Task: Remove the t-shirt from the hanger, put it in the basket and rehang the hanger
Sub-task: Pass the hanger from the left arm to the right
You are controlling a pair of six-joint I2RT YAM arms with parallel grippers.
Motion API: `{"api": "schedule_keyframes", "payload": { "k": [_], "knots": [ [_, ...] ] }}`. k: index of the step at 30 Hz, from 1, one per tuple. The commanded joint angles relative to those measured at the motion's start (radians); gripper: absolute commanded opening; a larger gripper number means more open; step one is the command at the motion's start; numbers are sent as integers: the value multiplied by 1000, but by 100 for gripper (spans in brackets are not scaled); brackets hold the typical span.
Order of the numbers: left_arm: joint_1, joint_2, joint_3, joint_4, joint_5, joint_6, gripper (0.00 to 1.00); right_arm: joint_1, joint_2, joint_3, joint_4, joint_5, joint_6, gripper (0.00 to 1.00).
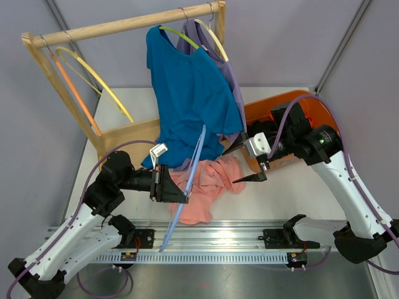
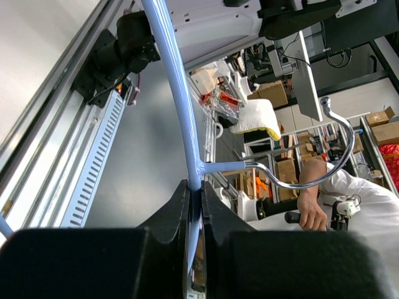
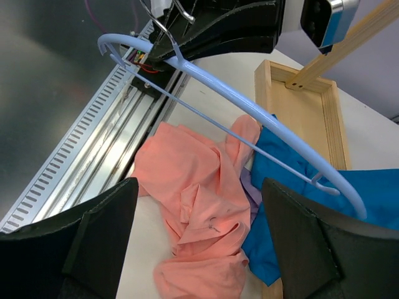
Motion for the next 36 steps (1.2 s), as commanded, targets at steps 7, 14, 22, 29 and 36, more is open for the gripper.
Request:
{"api": "schedule_keyframes", "payload": {
  "k": [7, 14, 22, 29, 36],
  "knots": [
    [-4, 58, 42, 84, 109, -7, 0, 28, 16, 121, -89, 34, -130, 88],
    [-4, 86, 54, 119, 167, -25, 0, 80, 50, 125, -71, 41, -156, 88],
    [-7, 133, 96, 122, 233, -25, 0, 172, 122, 171, -62, 102, -221, 88],
    [-35, 170, 131, 134, 274, -24, 0, 246, 189, 165, -17, 190, -267, 86],
    [-41, 220, 159, 110, 297, 13, 0, 324, 243, 191, -54, 299, -377, 63]
  ]
}}
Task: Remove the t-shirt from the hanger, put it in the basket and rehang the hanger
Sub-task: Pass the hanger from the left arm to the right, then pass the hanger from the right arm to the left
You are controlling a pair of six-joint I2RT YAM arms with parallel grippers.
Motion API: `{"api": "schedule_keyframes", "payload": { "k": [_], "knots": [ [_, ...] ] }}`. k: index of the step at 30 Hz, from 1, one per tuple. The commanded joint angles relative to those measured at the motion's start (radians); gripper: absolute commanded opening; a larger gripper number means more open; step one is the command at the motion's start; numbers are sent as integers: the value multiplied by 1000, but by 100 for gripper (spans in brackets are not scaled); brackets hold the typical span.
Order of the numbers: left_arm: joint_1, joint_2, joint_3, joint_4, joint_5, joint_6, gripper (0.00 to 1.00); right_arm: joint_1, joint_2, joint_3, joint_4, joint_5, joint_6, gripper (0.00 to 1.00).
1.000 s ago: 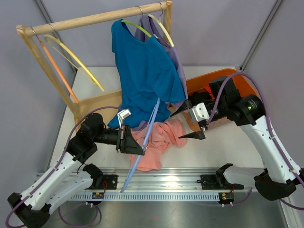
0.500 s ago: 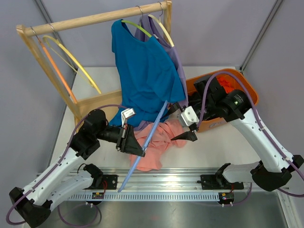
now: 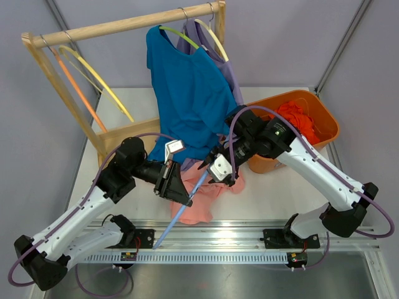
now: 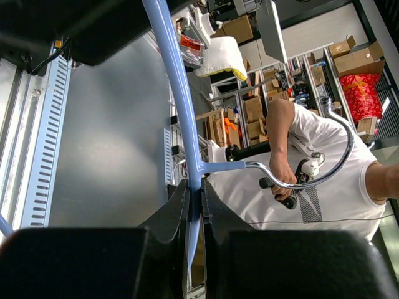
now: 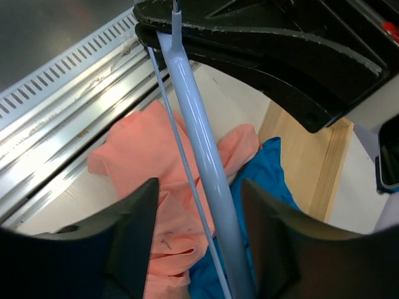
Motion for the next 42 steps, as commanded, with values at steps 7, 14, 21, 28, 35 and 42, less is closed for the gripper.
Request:
{"api": "schedule_keyframes", "payload": {
  "k": [7, 14, 21, 28, 35, 42],
  "knots": [
    [-5, 48, 105, -100, 27, 148, 1, 40, -20, 31, -17, 92, -114, 13],
    [-3, 39, 117, -149, 27, 181, 28, 40, -93, -24, 22, 121, -88, 0],
    [-3, 11, 128, -181, 44, 226, 49, -4, -170, -67, 84, 82, 60, 0],
    [-3, 3, 117, -177, 47, 243, 53, -113, -195, -72, 95, -43, 196, 0],
    [-2, 2, 163, -164, 43, 249, 54, -192, -219, -103, 58, -86, 204, 0],
    [0, -13, 183, -195, 19, 271, 53, -228, -253, -107, 18, -92, 196, 0]
  ]
}}
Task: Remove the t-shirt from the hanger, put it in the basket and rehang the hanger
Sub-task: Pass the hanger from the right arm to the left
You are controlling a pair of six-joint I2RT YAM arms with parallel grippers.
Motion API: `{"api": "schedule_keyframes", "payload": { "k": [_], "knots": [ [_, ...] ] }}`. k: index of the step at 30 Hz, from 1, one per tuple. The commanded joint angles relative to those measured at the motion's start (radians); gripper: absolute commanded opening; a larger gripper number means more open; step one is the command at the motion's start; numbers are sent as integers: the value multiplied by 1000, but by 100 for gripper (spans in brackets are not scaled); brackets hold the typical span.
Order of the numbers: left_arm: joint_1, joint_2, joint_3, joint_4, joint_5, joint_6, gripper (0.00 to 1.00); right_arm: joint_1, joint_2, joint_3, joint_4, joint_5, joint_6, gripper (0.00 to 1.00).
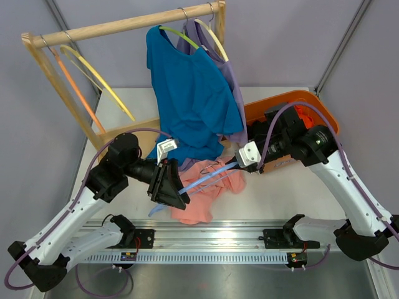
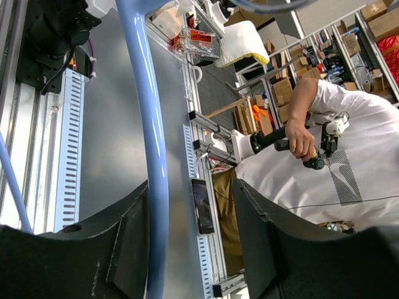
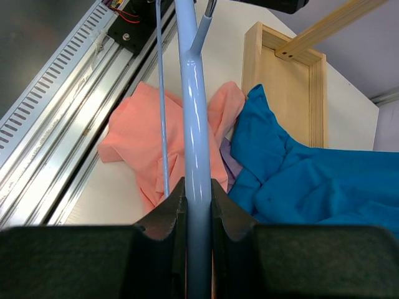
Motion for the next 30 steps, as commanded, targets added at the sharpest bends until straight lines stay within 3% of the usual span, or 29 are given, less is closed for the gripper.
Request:
{"api": "schedule_keyframes", "payload": {
  "k": [1, 11, 17, 18, 22, 26, 27, 30],
  "knots": [
    [0, -26, 34, 10, 5, 20, 53, -17, -42, 10, -17, -58, 13, 0],
    [0, -66, 17, 85, -20, -49, 44, -28, -61, -24, 64, -91, 129, 0],
    [0, -81, 16, 109, -36, -75, 19, -37, -65, -56, 97, -94, 163, 0],
    [0, -80, 13, 109, -36, -76, 11, -40, -67, -58, 103, -93, 169, 0],
    [0, -92, 19, 100, -62, -69, 0, -49, -70, -73, 149, -88, 217, 1],
    [0, -90, 74, -8, -127, 12, 0, -49, -96, -121, 285, -75, 348, 27],
    [0, -89, 95, -48, -147, 40, 0, -49, -109, -130, 328, -53, 390, 46],
    [2, -95, 170, -194, -248, 132, 0, -51, -128, -158, 544, 72, 632, 80]
  ]
}}
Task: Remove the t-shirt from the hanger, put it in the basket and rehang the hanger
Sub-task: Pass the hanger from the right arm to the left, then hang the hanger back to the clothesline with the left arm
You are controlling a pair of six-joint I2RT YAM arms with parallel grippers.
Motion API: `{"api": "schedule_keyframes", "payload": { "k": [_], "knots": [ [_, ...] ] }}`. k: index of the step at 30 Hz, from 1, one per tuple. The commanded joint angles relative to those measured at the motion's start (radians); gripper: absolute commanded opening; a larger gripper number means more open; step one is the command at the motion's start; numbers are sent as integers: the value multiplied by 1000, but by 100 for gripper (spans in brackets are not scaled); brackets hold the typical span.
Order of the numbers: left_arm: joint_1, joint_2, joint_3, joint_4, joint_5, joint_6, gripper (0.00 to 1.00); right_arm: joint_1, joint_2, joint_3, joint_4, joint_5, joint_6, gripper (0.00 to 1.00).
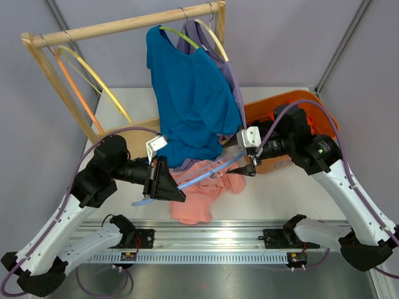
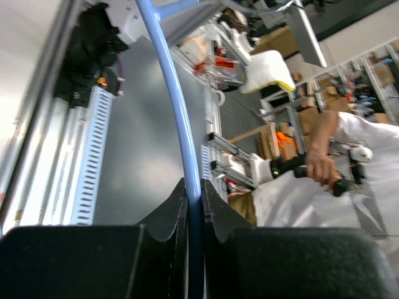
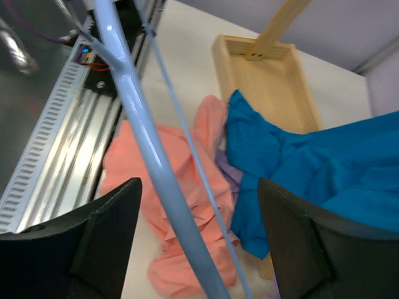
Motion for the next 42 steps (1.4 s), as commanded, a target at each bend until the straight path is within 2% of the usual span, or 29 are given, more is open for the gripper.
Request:
{"api": "schedule_keyframes", "payload": {
  "k": [1, 3, 7, 15, 23, 29, 35, 38, 39, 42],
  "knots": [
    [-1, -34, 116, -128, -149, 135, 0, -13, -30, -12, 324, 144, 323, 84],
    [-1, -52, 142, -158, -200, 146, 0, -27, -30, 5, 363, 202, 368, 89],
    [-1, -87, 167, -237, -302, 149, 0, -47, -34, 28, 420, 233, 425, 93],
    [-1, -120, 199, -297, -316, 152, 0, -110, -50, 33, 520, 349, 431, 95],
    [-1, -103, 344, -280, -329, 152, 0, -235, -42, 40, 581, 392, 509, 95],
    [-1, -92, 440, -273, -406, 145, 0, -277, -51, 7, 618, 405, 564, 96],
    [-1, -95, 452, -211, -644, 137, 0, -302, -45, -9, 655, 418, 612, 99],
    [-1, -115, 432, -169, -814, 120, 0, -309, -43, -21, 661, 444, 633, 100],
    [-1, -133, 411, -144, -922, 94, 0, -314, -42, -26, 662, 454, 644, 99],
    [-1, -190, 351, -58, -1105, -18, 0, -320, -40, -33, 664, 471, 656, 100]
  ]
}}
